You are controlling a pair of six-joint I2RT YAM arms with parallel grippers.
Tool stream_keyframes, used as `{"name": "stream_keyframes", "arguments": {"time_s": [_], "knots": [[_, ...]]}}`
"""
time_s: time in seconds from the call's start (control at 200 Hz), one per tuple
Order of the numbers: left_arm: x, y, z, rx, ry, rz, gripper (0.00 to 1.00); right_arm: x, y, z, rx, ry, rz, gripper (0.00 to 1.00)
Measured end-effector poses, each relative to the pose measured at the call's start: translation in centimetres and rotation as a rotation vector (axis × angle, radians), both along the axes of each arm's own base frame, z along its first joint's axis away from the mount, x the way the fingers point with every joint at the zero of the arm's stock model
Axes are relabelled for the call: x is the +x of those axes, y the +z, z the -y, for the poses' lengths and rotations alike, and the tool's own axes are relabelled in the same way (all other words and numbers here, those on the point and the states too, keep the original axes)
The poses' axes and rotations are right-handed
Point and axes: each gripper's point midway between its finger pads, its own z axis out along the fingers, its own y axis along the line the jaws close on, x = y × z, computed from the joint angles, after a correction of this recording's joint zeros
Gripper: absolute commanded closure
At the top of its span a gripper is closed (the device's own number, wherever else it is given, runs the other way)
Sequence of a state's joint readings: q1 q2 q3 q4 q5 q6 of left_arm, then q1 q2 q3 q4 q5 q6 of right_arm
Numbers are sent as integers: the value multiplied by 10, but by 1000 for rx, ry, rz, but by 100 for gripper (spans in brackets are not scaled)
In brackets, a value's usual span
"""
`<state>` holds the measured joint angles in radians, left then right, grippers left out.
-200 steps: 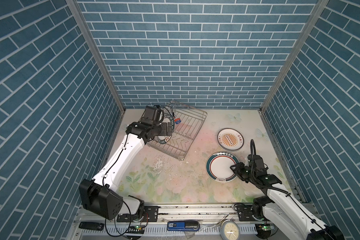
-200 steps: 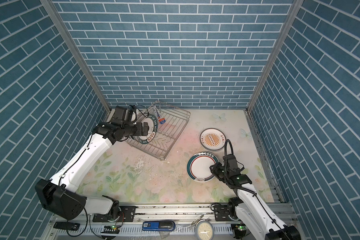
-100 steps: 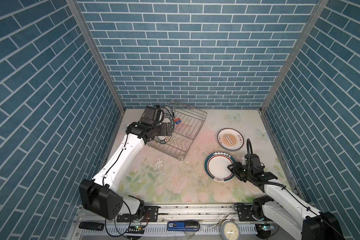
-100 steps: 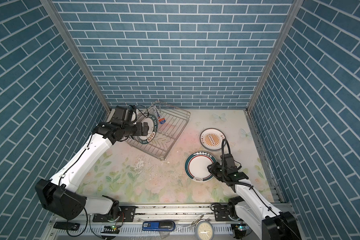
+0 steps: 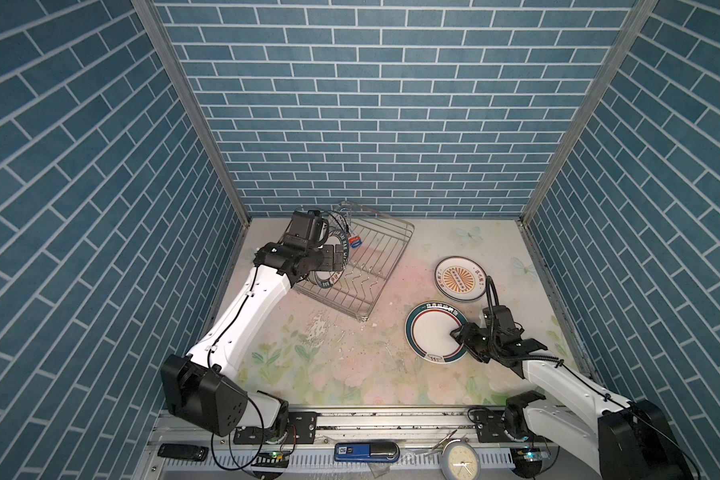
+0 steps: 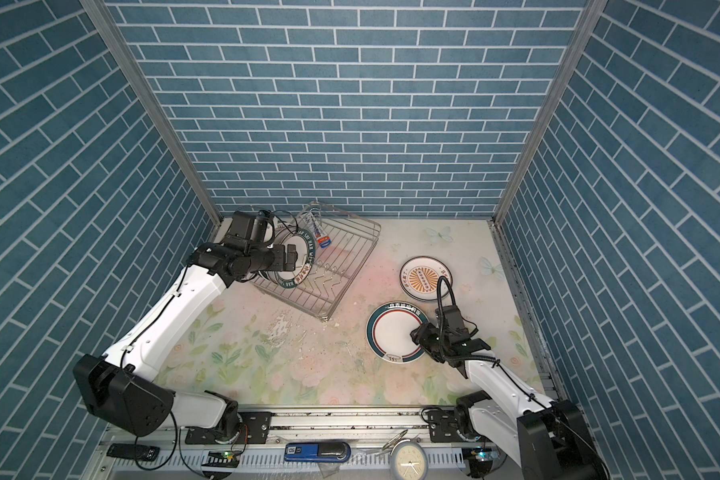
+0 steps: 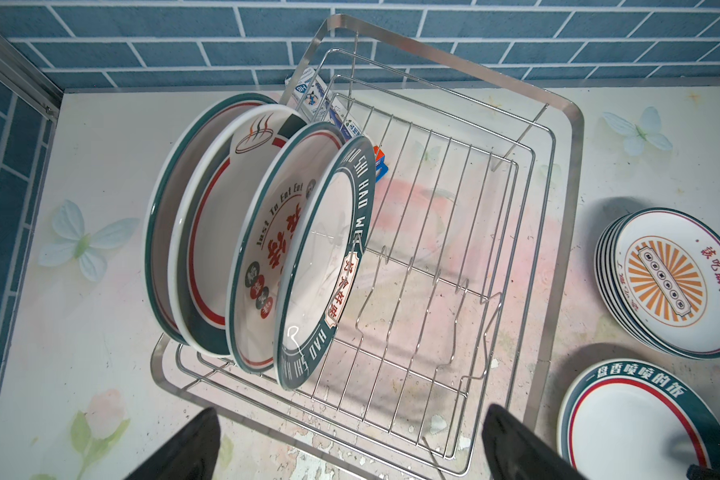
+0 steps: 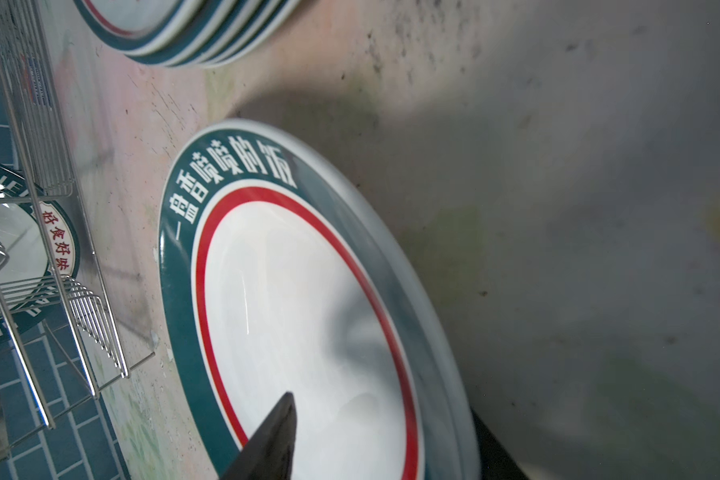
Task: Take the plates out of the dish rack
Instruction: 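Lower the green-rimmed plate flat onto the table with the right gripper, then open the right gripper off the plate rim while the left gripper reaches into the rack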
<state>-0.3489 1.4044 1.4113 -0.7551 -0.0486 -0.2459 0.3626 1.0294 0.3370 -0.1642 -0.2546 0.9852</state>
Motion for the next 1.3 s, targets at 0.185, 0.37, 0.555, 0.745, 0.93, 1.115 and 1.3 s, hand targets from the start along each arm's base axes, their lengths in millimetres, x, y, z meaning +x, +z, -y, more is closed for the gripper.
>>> {"name": "stream_keyframes", "arguments": {"time_s": [0.185,0.37,0.555,0.745,0.93,1.115,1.3], "knots": [[-1,-1,-1,6,4,-4,1,2,1,-3,-53,34,-17,32],[-1,-2,-2,13,7,-13,1,-1,-2,6,-133,33,-30,31],[0,-6,-4,31,13,-25,1,-3,-4,22,-233,5,-33,26],[3,-10,-5,52,8,-44,1,-9,-2,39,-328,3,-43,19],[9,-23,-2,79,-11,-78,1,2,13,37,-343,17,6,1],[15,-35,-1,111,-26,-107,1,5,17,38,-362,31,28,1],[22,-36,1,123,-40,-107,3,8,25,39,-369,44,70,1]]}}
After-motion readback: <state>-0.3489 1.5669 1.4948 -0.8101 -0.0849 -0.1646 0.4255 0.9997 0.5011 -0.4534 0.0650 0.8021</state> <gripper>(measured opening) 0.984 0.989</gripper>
